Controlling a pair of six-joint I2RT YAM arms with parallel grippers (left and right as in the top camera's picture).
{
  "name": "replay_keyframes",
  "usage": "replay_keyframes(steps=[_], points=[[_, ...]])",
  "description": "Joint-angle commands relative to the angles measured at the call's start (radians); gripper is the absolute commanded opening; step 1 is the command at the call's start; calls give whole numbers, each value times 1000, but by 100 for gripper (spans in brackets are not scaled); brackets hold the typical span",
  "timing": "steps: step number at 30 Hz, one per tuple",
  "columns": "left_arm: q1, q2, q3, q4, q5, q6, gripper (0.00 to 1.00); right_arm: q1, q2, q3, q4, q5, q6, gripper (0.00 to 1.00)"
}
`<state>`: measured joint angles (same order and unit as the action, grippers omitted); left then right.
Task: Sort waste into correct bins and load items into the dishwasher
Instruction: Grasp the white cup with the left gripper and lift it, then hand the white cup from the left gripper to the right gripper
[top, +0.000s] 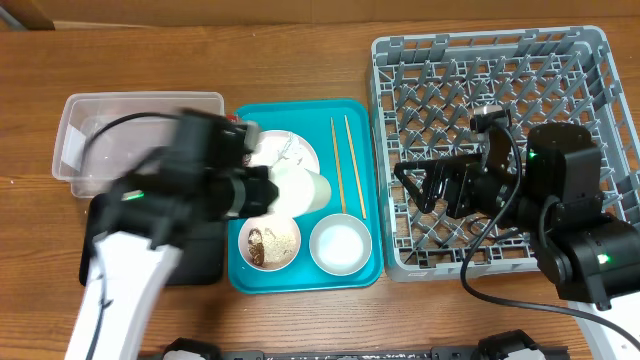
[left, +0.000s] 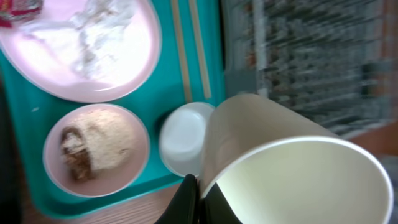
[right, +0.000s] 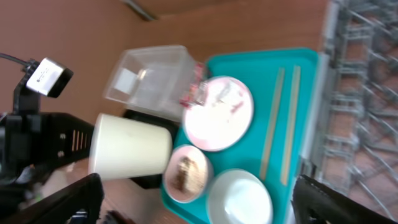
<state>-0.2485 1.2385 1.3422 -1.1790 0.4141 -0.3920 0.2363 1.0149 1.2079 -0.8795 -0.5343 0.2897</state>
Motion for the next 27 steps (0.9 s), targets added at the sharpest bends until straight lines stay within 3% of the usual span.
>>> replay_keyframes(steps=[1, 5, 12, 17, 27], points=[[229, -27, 9, -37, 611, 258, 4, 27, 17, 24, 72, -199, 0, 95], [358, -18, 9, -148, 822, 381, 4, 127, 67, 24, 187, -330, -2, 94], [385, -16, 9, -309, 893, 494, 4, 225, 143, 24, 365, -468, -36, 91], [385, -16, 9, -324, 899, 513, 4, 263, 174, 24, 466, -654, -35, 85], [385, -16, 9, -314, 938, 512, 4, 339, 182, 23, 459, -550, -34, 70]])
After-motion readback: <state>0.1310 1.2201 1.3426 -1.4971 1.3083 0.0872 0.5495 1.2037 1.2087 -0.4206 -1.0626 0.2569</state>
